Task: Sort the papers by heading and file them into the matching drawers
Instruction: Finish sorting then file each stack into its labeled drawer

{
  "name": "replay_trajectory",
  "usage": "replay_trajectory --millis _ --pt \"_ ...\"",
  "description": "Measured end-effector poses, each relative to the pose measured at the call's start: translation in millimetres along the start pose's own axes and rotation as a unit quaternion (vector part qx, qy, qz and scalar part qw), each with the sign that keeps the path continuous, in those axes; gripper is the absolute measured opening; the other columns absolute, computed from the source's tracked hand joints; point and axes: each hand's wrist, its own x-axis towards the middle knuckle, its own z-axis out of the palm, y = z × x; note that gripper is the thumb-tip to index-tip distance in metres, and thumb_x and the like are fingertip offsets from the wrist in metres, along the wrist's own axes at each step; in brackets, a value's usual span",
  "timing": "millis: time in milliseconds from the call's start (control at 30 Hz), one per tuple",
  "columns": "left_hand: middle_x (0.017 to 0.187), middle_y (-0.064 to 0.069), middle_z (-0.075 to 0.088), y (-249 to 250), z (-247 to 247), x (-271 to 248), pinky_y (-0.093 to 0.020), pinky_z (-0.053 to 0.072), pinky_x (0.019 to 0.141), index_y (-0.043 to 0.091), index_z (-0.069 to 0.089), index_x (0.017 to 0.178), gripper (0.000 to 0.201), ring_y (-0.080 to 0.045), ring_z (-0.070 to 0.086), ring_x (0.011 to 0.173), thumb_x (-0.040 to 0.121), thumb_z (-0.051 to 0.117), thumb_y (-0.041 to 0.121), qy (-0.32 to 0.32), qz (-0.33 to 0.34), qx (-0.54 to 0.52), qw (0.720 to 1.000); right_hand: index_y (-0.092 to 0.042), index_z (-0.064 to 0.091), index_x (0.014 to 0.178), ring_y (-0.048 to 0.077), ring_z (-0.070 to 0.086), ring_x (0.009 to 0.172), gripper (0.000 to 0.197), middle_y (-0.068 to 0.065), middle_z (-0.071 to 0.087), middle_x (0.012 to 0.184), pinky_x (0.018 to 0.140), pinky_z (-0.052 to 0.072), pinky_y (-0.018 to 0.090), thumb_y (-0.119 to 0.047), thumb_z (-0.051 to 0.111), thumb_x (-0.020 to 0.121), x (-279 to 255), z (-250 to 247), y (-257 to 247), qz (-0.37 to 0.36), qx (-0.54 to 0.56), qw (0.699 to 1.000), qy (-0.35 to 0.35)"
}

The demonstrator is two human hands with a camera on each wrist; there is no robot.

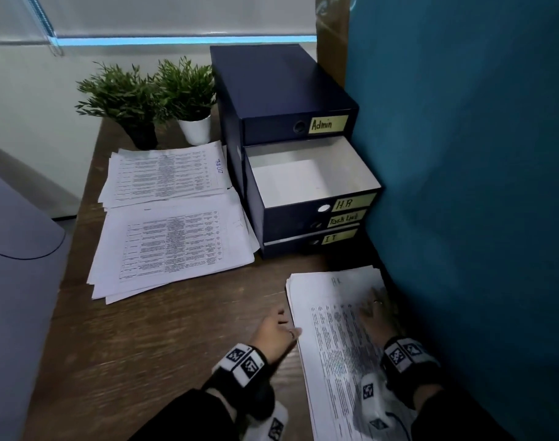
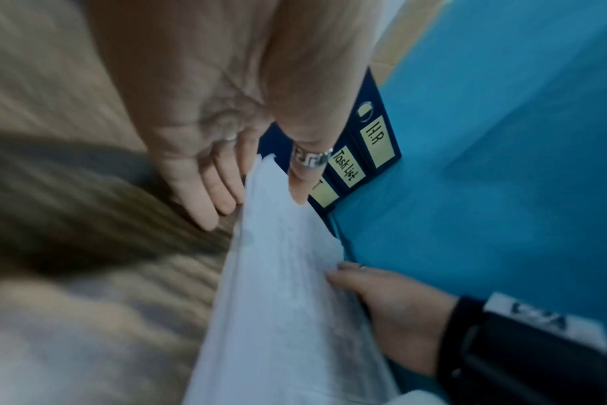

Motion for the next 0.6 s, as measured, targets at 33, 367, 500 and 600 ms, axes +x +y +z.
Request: replay_trajectory --millis 33,367,500,600 --pt "0.104 -0.003 0.057 2.0 12.1 3.0 -0.024 0.048 0.078 0.007 0.036 0.132 0.054 -0.022 0.055 0.1 0.084 0.059 -0.002 -0.002 -0.014 -0.059 0.998 -0.015 0.013 0.149 0.026 0.002 0.145 0.07 0.004 0.0 0.158 0.118 0.01 0.04 -0.03 0.051 0.092 -5.4 2.0 -0.2 0.0 -0.018 1.0 0.005" --pt "0.125 -0.005 0.045 -4.0 54.3 14.8 -0.039 0.036 0.105 0.023 0.054 0.122 0.05 -0.03 0.039 0.121 0.076 0.065 0.006 0.139 -0.042 0.094 0.985 -0.01 0.032 0.142 0.03 0.025 0.139 0.083 0.01 0.018 0.153 0.115 0.024 0.041 -0.011 0.077 0.072 -17.1 5.6 8.7 -0.002 0.164 0.982 0.098" --pt "0.102 0.0 0.06 0.5 55.3 1.8 -0.031 0.048 0.09 0.014 0.046 0.124 0.054 -0.019 0.059 0.097 0.078 0.061 -0.009 0.054 -0.01 -0.07 0.996 -0.014 0.028 0.143 0.037 0.036 0.131 0.099 0.014 0.023 0.149 0.108 0.034 0.052 -0.008 0.083 0.062 -6.6 -6.1 12.5 0.069 0.242 0.963 0.102" --pt "0.092 0.002 0.065 12.2 27.4 -14.2 -0.03 0.048 0.082 0.012 0.057 0.1 0.025 -0.021 0.062 0.091 0.082 0.061 -0.005 0.025 0.032 -0.123 0.992 -0.017 0.02 0.145 0.028 0.041 0.127 0.105 0.01 0.034 0.144 0.104 0.038 0.042 -0.007 0.083 0.062 -7.3 -13.6 5.6 0.05 0.359 0.929 0.078"
